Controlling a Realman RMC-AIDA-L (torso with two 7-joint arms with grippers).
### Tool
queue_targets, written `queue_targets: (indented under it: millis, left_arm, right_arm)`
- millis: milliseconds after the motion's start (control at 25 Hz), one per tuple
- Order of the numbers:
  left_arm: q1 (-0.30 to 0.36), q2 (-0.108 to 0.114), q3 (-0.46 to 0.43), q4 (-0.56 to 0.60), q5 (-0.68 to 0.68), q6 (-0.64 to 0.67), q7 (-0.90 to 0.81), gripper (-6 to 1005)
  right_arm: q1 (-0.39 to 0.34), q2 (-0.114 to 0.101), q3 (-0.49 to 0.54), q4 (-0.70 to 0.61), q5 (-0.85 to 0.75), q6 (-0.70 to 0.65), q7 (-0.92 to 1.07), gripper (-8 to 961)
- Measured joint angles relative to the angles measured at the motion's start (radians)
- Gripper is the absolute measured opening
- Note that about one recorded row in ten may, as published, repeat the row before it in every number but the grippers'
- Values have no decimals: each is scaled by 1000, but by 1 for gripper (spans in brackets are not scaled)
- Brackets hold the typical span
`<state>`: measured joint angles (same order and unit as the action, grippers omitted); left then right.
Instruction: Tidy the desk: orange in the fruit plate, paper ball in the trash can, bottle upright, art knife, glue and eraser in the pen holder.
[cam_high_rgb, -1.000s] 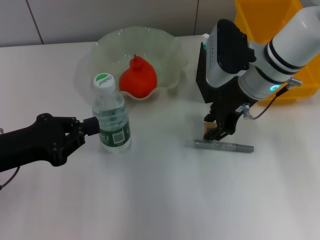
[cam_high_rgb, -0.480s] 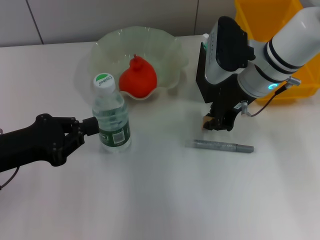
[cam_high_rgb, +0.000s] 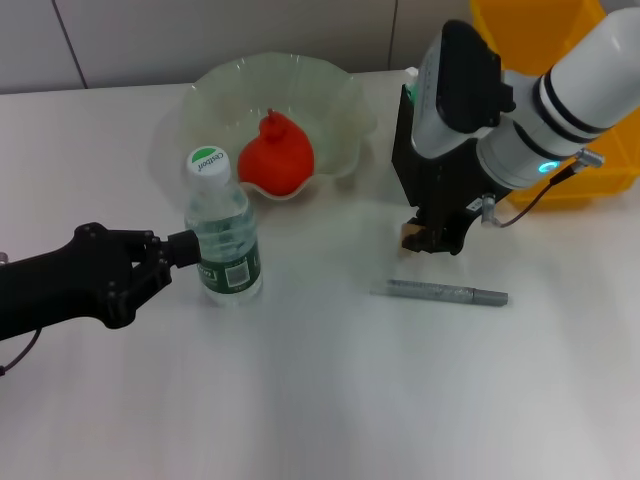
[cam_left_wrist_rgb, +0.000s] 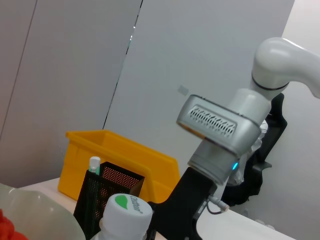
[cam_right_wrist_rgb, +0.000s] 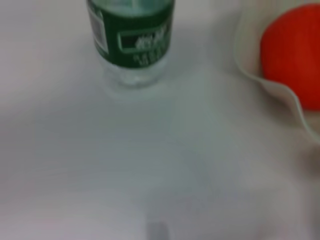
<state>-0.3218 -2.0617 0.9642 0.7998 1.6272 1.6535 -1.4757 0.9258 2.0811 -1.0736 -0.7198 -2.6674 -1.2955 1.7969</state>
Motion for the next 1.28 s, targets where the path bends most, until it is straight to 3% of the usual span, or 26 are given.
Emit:
queue_targets:
  millis: [280,480,680,840,1080,1280]
  left_arm:
    - [-5,0,-1,3,-1,0,0,-2]
    - [-9,0,-1,4,0,2,0,-2]
    - [-11,2,-1,6,4,6,0,-2]
    - [-11,2,-1,6,5,9,0,-2]
    - [-5,2,-1,6,7,22,0,-2]
    - [-4,2,3,5,7,25,0,-2]
  right_arm:
    - [-62,5,-21,-182,92,-120,80,137]
    - [-177,2,-125,-424,187,-164,185,137]
    - [-199,-4,-87,-504,206,-183,219,137]
    - [-197,-9,-30,-517,200,-184,220,137]
    - [-185,-34,95,-515,175,-176,232,137]
    - [-178,-52,138,-494,167,-166,232,137]
